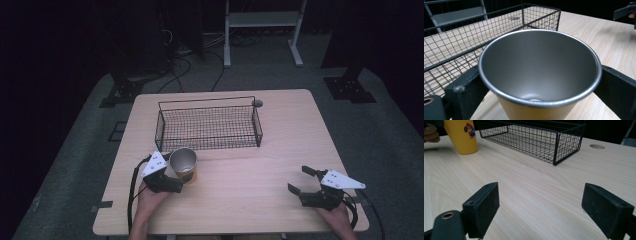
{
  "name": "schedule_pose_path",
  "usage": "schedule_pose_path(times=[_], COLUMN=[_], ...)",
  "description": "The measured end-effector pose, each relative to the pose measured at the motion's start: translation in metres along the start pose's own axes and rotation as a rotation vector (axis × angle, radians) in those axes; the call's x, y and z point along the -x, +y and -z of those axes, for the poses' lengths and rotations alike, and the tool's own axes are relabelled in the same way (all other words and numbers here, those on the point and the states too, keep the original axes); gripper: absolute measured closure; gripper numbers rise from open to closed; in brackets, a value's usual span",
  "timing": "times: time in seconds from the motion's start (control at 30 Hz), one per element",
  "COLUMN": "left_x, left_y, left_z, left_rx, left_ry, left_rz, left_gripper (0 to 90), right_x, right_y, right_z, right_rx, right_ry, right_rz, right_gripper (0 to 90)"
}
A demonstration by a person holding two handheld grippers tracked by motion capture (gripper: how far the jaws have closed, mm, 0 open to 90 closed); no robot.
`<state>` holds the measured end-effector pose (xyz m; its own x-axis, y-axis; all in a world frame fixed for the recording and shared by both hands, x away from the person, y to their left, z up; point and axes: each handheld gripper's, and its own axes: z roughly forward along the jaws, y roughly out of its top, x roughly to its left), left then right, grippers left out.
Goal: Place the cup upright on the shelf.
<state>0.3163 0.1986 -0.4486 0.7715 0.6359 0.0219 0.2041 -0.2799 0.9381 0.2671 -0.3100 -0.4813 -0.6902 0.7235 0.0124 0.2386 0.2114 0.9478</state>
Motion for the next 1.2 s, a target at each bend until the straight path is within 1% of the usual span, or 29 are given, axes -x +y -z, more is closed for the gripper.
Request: schedule_pose_path(times=[0.37, 0.43, 0.57, 0.63, 0.77, 0.97, 1.07, 1.2], left_x=[-0.0015, -0.0021, -0.0028, -0.003, -0.0029, -0.0021, -0.0024, -0.0025], left_y=[0.0032, 0.0037, 0.0043, 0.004, 0.0039, 0.0042, 0.0047, 0.0051], left_z=[-0.0054, -0.0054, -0.0071, -0.0074, -0.0075, -0.0075, -0.0072, -0.0077], left_rx=[-0.002, 0.005, -0.001, 0.002, 0.001, 0.004, 0.019, 0.019], left_ry=[-0.006, -0.008, -0.005, -0.012, -0.014, -0.023, -0.035, -0.035], left_rz=[0.001, 0.004, 0.002, 0.003, -0.006, -0.009, 0.004, 0.003], left_gripper=[2.5, 3.9, 5.4, 7.9, 11.1, 12.0, 12.3, 12.3], right_x=[0.0001, 0.0001, 0.0001, 0.0001, 0.0002, 0.0003, 0.0003, 0.0004], right_y=[0.0, 0.0, 0.0, 0.0, 0.0, 0.0001, 0.0001, 0.0001], right_z=[0.0, 0.0, 0.0, 0.0, 0.0, 0.0, -0.0001, -0.0001], right_rx=[-0.001, 0.0, -0.001, -0.001, -0.001, -0.001, -0.001, -0.001], right_ry=[0.0, 0.0, 0.0, 0.0, 0.001, 0.001, 0.001, 0.002], right_rz=[-0.001, -0.001, -0.001, -0.002, -0.003, -0.004, -0.003, -0.004], right_gripper=[13.6, 13.6, 13.6, 13.6, 13.6, 13.6, 13.6, 13.6])
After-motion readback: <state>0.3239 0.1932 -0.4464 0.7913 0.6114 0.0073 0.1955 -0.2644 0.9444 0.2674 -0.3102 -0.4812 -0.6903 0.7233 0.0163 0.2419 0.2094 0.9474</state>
